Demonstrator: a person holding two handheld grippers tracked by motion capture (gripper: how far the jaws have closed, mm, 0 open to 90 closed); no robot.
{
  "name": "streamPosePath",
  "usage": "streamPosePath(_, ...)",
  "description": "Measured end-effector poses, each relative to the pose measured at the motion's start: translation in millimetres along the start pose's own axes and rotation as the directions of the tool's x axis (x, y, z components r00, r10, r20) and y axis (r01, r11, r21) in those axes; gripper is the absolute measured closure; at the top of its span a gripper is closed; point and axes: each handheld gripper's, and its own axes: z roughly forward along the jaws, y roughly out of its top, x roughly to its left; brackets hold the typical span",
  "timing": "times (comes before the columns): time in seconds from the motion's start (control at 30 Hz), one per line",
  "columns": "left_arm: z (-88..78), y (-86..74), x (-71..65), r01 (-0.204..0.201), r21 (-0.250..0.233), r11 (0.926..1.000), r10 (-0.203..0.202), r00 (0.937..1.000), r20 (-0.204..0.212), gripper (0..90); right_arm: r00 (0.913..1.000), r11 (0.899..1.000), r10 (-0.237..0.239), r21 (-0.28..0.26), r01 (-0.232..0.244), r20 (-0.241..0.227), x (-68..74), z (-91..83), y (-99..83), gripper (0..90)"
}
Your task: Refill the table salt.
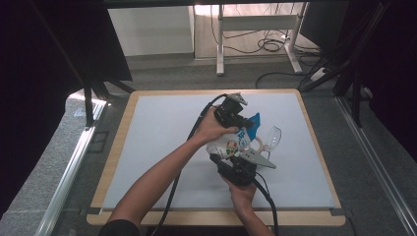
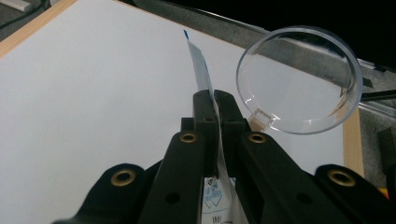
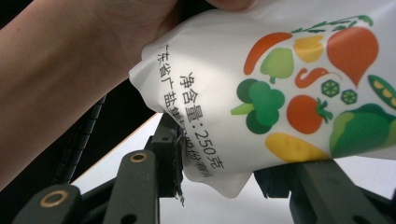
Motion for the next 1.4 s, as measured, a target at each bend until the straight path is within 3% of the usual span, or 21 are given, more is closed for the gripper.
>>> streamPosePath(0.27,-3.8,0.9,-2.1,-0.003,0.003,1.0000,0.003,1.0000,-0.001,89.7,0.9999,1.000,-0.016,-0.008,0.016,-0.004,3.2,0.3,0.3,58.7)
streamPosePath(1.4,1.2,3.6,-1.2,-0.012,0.015,0.9998,0.012,0.9999,0.000,89.7,1.0000,1.000,0.004,-0.014,-0.004,0.006,0.9,1.0,0.7,59.9)
